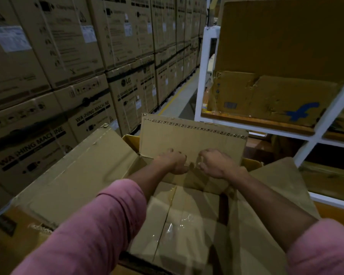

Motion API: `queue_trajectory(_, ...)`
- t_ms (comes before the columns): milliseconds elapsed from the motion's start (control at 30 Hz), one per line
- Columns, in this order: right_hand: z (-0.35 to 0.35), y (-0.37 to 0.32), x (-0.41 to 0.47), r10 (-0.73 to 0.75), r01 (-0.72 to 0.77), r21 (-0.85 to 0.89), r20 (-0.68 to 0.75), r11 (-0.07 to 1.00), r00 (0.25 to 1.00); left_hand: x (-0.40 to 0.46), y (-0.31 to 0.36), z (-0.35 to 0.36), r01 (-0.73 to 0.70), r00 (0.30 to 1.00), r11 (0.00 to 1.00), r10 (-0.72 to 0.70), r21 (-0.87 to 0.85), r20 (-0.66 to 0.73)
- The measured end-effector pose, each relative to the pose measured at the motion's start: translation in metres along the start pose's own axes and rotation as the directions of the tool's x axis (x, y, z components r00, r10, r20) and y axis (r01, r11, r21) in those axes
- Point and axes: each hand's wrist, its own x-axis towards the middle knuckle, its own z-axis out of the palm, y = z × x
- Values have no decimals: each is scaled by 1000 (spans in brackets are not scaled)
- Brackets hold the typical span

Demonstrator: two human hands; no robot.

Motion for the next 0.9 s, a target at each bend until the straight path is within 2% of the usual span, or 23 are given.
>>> queue_trajectory(367,-53,41,-39,-12,21,-47,167,999,986,-33,72,-22,-17,998,997,12,79,64)
queue_trajectory(600,-64,61,-90,22,-14,-60,149,998,989,-81,136,-28,-59,996,996,63,66,-57)
queue_trajectory(667,-67,66,-111,33,-24,-73,118,997,992,-93,157,-36,-79,990,994,87,76,-110)
queue_trajectory(767,-78,77,-144,69,-69,-40,-3,997,998,-106,189,-48,-128,971,991,134,40,-200)
queue_trajectory(900,-85,90,-196,160,-158,21,-145,987,977,-124,228,-47,-238,920,971,219,-16,-325)
